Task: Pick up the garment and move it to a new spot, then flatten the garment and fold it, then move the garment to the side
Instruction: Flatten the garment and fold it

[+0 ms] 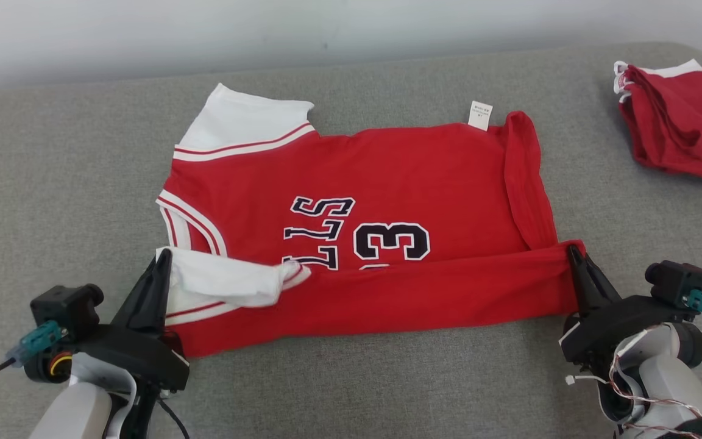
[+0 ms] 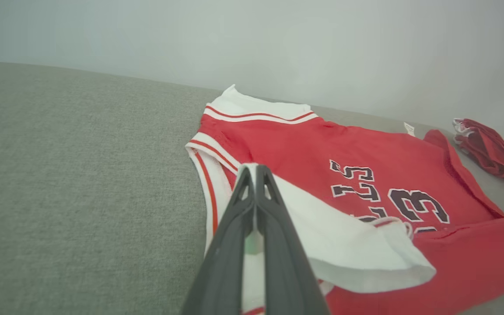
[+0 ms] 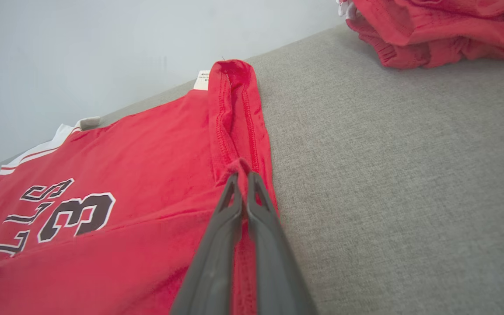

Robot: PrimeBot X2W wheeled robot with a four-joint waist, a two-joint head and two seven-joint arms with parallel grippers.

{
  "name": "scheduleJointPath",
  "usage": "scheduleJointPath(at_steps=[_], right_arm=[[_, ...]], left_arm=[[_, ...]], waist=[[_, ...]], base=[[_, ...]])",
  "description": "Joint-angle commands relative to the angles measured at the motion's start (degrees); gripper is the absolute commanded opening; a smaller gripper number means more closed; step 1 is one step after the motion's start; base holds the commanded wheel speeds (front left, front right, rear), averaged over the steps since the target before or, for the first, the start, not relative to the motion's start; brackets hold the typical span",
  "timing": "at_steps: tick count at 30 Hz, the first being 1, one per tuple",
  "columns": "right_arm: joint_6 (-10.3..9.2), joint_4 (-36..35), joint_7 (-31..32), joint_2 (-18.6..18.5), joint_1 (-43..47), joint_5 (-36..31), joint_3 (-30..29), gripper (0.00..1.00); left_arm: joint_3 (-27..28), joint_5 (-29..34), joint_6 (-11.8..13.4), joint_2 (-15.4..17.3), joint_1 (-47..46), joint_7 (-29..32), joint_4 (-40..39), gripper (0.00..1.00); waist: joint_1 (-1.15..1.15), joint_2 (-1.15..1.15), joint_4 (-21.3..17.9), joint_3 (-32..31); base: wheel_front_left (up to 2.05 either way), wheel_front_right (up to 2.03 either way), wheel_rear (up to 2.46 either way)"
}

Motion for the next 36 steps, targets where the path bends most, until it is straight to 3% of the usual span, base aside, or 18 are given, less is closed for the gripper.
scheduleJointPath(at_steps=[1, 2, 3, 10, 18, 25, 36], right_arm=[[-0.16, 1.13, -0.65, 0.05, -0.81, -0.10, 0.34, 0.16], [-0.16, 1.90, -1.53, 0.01, -1.51, -0.24, 0.66, 0.73], [-0.16, 2.76, -2.04, 0.03, -1.99, -0.12, 1.00, 1.00], [-0.16, 5.64, -6.21, -1.60, -0.67, 1.22, 2.90, 1.00], [-0.16, 4.26, -7.90, -4.01, 4.91, 2.24, 4.34, 1.00], [-0.16, 3.20, -7.32, -3.98, 7.16, 0.24, 5.05, 1.00], [-0.16, 5.71, -5.64, -2.58, 4.26, -3.99, 5.70, 1.00]], left_arm=[[0.01, 0.03, -0.30, -0.18, -1.27, -0.72, 1.13, 0.00], [0.15, 0.02, -0.50, -0.25, -1.96, -1.40, 2.28, 0.41], [0.03, 0.18, -0.69, -0.39, -2.32, -1.94, 3.47, 1.00], [1.62, 0.10, -1.34, -1.79, -0.76, -5.36, 6.37, 1.00], [4.55, 1.51, -1.20, -3.65, 6.61, -5.75, 3.67, 1.00], [4.35, 3.07, -1.23, -5.55, 11.07, -5.74, 4.20, 1.00], [3.12, 2.82, -1.60, -6.45, 7.49, -5.74, 10.80, 1.00]], waist=[[-0.01, -0.01, -0.18, 0.59], [-0.01, -0.01, -0.12, 0.61], [-0.01, -0.01, -0.08, 0.55], [-0.01, -0.01, 0.75, -1.33], [-0.01, -0.01, 2.11, -2.74], [-0.01, -0.01, 2.52, -2.68], [-0.01, -0.01, 2.15, -0.79]], base=[[0.00, 0.00, 0.00], [0.00, 0.00, 0.00], [0.00, 0.00, 0.00], [0.00, 0.00, 0.00], [0.00, 0.00, 0.00], [0.00, 0.00, 0.00], [0.00, 0.00, 0.00]])
